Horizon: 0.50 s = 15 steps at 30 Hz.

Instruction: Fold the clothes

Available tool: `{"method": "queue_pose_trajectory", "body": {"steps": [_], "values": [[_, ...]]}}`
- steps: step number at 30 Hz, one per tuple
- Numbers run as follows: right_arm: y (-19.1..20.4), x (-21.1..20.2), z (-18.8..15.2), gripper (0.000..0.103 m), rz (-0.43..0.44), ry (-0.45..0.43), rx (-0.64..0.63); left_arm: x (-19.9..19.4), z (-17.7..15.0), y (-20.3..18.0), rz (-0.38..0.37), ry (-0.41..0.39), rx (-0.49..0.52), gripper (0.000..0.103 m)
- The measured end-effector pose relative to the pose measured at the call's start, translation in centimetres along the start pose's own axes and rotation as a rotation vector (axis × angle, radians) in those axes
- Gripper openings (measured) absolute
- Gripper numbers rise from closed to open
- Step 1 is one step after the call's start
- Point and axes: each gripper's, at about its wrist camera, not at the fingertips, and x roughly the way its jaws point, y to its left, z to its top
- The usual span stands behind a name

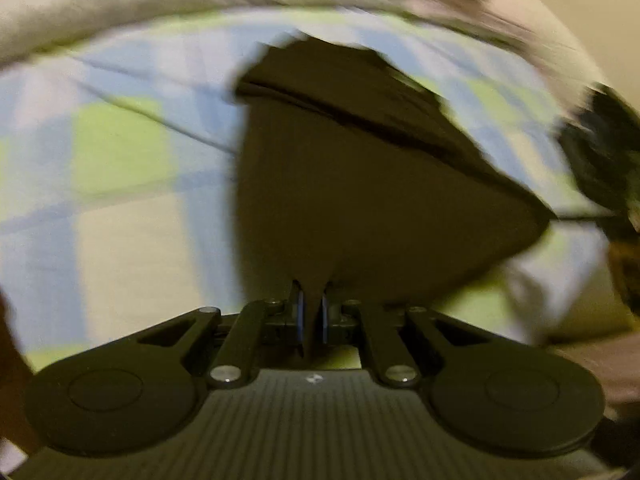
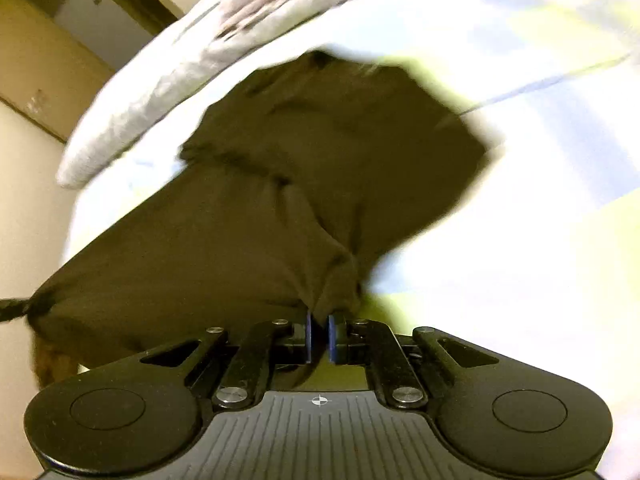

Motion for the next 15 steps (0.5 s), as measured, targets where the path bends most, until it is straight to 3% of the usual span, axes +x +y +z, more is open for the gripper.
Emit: {"method": "queue_pose_trajectory", "body": {"steps": [4, 6, 9, 12, 15], "values": [[-2.3, -6.9, 1.1, 0.005, -0.151, 0.044, -0.086, 3.1, -4.0, -5.7, -0.151, 0.113, -0.014, 0.006], [-3.0, -7.9, 0.8, 0.006, -0.198, 0.077, -0.09, 5.3, -5.8, -7.0, -0.175, 0.154, -0.042, 0.006], [-4.6, -7.0, -0.6, 0.006, -0.192, 0.126, -0.027, 7.6, -7.1, -6.8, -0.163, 0.196, -0.12, 0.005], [-3.9, -5.5, -0.9, 0.006, -0.162, 0.165, -0.049, 6.8, -6.1, -5.8, -0.129, 0.157, -0.124, 0.005], [-3.8, -5.8, 0.2, 0.006, -0.123, 0.118, -0.048, 5.5, -4.1, -3.3, -0.088, 0.07, -0.171, 0.005]]}}
